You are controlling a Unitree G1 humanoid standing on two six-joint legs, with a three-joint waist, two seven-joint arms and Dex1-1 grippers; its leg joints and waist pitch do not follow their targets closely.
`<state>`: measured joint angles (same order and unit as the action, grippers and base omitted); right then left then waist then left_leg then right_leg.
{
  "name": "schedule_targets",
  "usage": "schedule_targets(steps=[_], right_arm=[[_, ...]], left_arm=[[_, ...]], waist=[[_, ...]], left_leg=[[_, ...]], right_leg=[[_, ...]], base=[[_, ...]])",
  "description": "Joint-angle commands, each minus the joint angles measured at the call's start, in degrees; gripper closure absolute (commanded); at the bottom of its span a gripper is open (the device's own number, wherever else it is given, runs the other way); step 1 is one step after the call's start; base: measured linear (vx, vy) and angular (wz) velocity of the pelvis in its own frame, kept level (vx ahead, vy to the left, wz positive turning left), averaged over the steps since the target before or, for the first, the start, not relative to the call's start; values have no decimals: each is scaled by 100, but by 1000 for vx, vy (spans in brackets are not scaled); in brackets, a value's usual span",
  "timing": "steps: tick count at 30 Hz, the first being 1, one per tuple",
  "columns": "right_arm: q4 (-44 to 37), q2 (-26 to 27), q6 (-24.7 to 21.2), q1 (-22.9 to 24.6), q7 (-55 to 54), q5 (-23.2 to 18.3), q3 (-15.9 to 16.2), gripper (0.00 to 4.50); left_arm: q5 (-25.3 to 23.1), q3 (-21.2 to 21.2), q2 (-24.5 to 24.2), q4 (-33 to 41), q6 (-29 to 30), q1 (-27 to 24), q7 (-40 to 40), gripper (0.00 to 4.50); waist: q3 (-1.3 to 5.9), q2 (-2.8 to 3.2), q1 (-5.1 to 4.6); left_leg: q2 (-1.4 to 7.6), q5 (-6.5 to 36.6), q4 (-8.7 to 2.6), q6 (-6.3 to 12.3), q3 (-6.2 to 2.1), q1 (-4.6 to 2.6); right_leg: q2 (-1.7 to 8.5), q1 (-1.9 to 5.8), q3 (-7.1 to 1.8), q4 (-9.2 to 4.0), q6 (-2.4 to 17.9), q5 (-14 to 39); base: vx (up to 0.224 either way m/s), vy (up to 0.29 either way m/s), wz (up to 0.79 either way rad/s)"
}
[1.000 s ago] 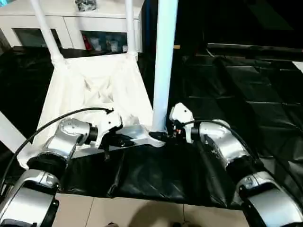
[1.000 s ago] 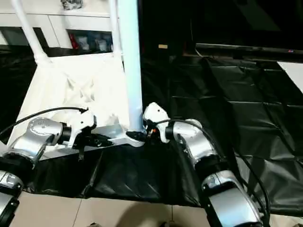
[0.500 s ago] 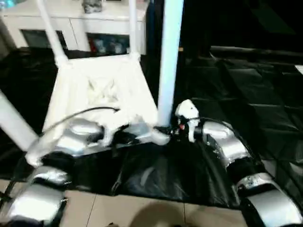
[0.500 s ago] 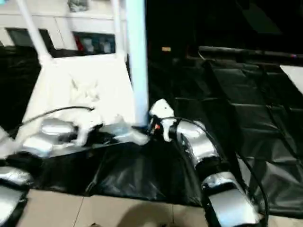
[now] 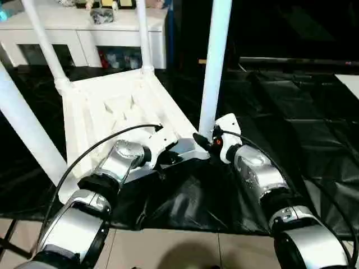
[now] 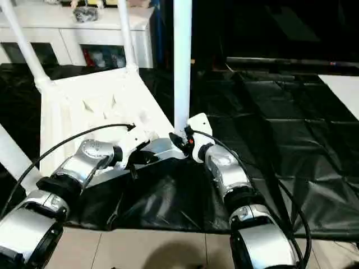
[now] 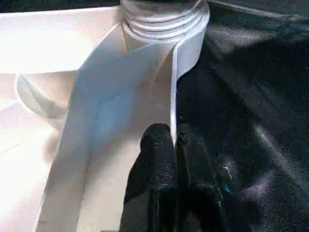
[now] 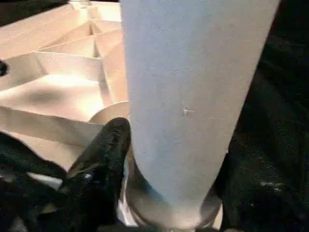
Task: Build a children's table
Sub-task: Rotate leg to tighten
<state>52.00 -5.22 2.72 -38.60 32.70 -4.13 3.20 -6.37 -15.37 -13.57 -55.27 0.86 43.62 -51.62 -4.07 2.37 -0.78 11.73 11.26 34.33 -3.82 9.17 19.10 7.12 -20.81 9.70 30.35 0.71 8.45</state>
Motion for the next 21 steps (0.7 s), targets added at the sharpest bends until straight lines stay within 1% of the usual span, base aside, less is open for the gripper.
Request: schedule_targets(steps=[1,2,3,4,5,6,7,8,9,10,11,12,13,14,15,16,17,18,19,20,21], right_arm=[[17,205,-52,113,567,-22,347,148],[-117,45,-15,175,936,-30,391,134],[-202,-87,-23,212,1269,-58,434,134],[-202,-87,-23,212,1269,-58,434,128],[-235,-156,-23,227,1453,-64,456,103],[-289,-280,13,249,1749,-57,511,94],[-367,-487,5,263,2282,-71,605,88],[-389,-584,15,262,2506,-61,661,81],[-402,-632,19,260,2622,-51,690,70],[-412,-725,50,255,2794,18,780,59],[-405,-805,145,246,2885,115,867,50],[-375,-864,240,226,2945,213,920,50],[-363,-908,302,211,3096,243,947,50],[-362,-911,307,210,3111,244,948,50],[-400,-950,296,207,3302,214,963,50],[-400,-950,296,207,3302,214,963,50],[-402,-960,306,187,3325,216,962,50],[-384,-955,314,148,3342,211,953,50],[-366,-945,324,107,3361,204,946,50],[-360,-939,335,89,3370,199,942,50],[-351,-929,353,49,3432,173,934,50]], left_arm=[[76,-2,158,236,-273,213,16,450],[145,32,16,315,-316,141,-269,450],[189,36,-103,369,-364,91,-504,450],[189,36,-103,369,-364,91,-504,450],[202,41,-170,373,-421,70,-646,450],[266,64,-266,392,-547,27,-939,450],[442,126,-401,483,-651,-53,-1457,450],[555,160,-452,560,-622,-95,-1707,450],[626,178,-481,603,-597,-118,-1842,450],[700,175,-537,664,-583,-154,-2045,450],[755,163,-588,717,-532,-186,-2219,450],[760,140,-644,741,-538,-210,-2343,450],[744,121,-698,733,-601,-226,-2428,450],[742,119,-703,731,-609,-227,-2434,450],[757,117,-755,722,-577,-237,-2568,450],[757,117,-755,722,-577,-237,-2568,450],[746,110,-778,722,-599,-237,-2595,450],[747,101,-798,723,-580,-235,-2651,450],[715,85,-825,706,-646,-228,-2675,450],[706,82,-832,698,-666,-225,-2685,450],[697,73,-854,691,-674,-222,-2750,450]], waist=[[272,-19,-187],[295,106,-265],[295,288,64],[379,31,-101],[345,-141,-24],[469,-200,114],[545,-189,251],[567,-175,275],[627,-180,301],[638,-88,333],[659,-75,368],[679,-83,395],[664,-122,414],[639,-118,431],[595,-130,434],[577,-114,440],[560,-114,434],[531,-132,422],[515,-124,420],[511,-126,413],[501,-112,415]], left_leg=[[-148,3144,-27,51,9,-444],[168,3603,-441,-23,-195,82],[373,4781,-975,-270,-240,403],[259,4609,-829,-51,-249,-180],[99,4161,-627,-230,-279,-104],[-68,2559,-349,-117,-124,73],[18,1131,-362,212,-110,268],[26,585,-356,325,-84,328],[34,-368,-280,602,-39,343],[37,-750,-245,893,-25,372],[20,-789,-186,977,-2,344],[46,-645,-161,1160,14,284],[44,-543,-165,1263,24,340],[52,-400,-186,1261,27,347],[88,22,-232,1159,35,325],[112,350,-267,985,38,299],[119,508,-285,893,46,287],[128,814,-328,706,52,277],[136,1060,-361,534,55,255],[133,1126,-358,476,56,256],[141,1261,-385,363,61,242]], right_leg=[[138,-167,353,-1054,-366,4993],[101,450,443,-518,-506,3966],[8,631,-116,609,235,1387],[22,154,-392,380,499,1089],[216,111,-504,69,530,2534],[397,142,-645,-164,576,3829],[416,274,-715,-61,831,2866],[328,283,-680,26,979,2096],[219,267,-631,238,1364,381],[151,204,-594,362,1664,-790],[103,157,-598,401,1756,-1171],[86,100,-606,440,1953,-1543],[89,133,-604,452,2000,-1561],[94,129,-597,431,1982,-1377],[102,116,-600,368,1924,-771],[103,116,-612,331,1863,-223],[96,105,-622,306,1830,24],[96,105,-643,267,1745,480],[99,89,-661,237,1654,846],[106,84,-673,224,1606,958],[109,72,-684,198,1541,1161]], base=[[0,0,0],[133,37,-22],[148,0,-8],[148,0,-8],[87,-62,1],[73,-66,-5],[73,-66,-5],[45,-61,-3],[66,-47,-8],[66,-47,-8],[70,-18,-3],[0,0,0],[0,0,0],[0,0,0],[0,0,0],[0,0,0],[0,0,0],[0,0,0],[0,0,0],[0,0,0],[0,0,0]])
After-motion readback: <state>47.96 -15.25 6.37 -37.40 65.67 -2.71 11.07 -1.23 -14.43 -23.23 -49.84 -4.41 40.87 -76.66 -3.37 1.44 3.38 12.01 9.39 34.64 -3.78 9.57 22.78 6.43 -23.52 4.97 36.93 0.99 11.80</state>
